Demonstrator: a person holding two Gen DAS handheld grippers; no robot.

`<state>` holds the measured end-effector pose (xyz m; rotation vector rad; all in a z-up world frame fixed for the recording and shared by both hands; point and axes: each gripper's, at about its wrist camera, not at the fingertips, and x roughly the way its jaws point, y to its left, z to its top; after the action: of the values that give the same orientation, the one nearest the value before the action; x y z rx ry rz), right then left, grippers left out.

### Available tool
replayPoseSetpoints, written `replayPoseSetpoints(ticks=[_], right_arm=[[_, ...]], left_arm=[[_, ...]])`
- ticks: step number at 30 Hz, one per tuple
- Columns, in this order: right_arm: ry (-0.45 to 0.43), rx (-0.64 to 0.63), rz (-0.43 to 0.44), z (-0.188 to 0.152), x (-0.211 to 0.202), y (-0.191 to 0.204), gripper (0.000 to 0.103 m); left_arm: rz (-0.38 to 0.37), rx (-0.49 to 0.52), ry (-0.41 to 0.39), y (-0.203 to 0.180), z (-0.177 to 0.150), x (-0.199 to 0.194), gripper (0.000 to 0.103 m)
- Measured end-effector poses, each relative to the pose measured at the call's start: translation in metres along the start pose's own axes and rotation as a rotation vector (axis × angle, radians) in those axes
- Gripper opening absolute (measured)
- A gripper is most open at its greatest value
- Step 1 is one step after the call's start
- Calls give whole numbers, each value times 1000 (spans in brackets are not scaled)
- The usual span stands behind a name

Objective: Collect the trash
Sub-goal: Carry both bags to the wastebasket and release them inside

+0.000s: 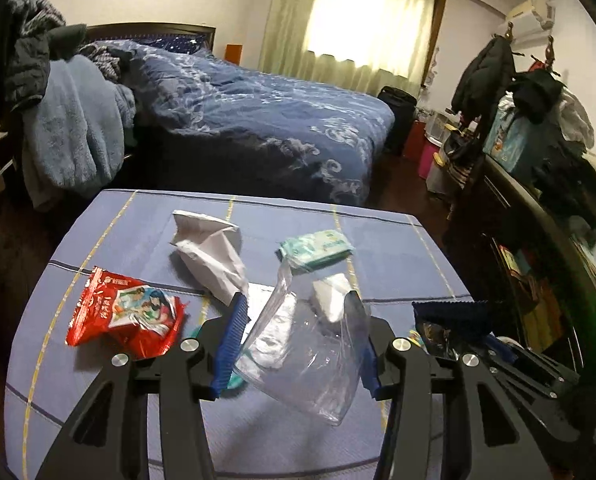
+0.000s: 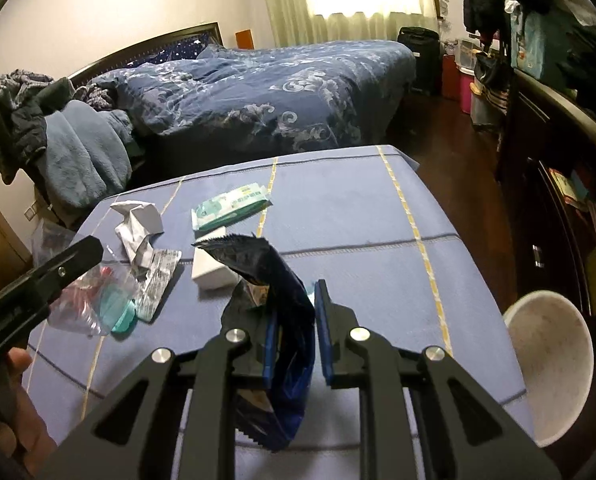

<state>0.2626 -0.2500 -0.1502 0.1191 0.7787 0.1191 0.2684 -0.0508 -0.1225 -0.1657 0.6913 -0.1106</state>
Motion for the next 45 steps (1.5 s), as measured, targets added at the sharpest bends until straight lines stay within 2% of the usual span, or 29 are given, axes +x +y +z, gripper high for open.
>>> replayPoseSetpoints(ticks=[15,30,40,45], right_arm=[[-13,80,-20,-34,-34,-47,20],[-36,140,-19,-55,-63,-72,20],[-59,193,-44,-78,-98,-92,20],[-94,235,-91,-93,-126,-118,20]], left_arm=[[-54,117,4,-69,-14,-18,51],[-78,198,8,-110,-26,-36,52],[-144,235,4,-144,-41,-56,52],[-190,274,15,-170,-51,-66,52]])
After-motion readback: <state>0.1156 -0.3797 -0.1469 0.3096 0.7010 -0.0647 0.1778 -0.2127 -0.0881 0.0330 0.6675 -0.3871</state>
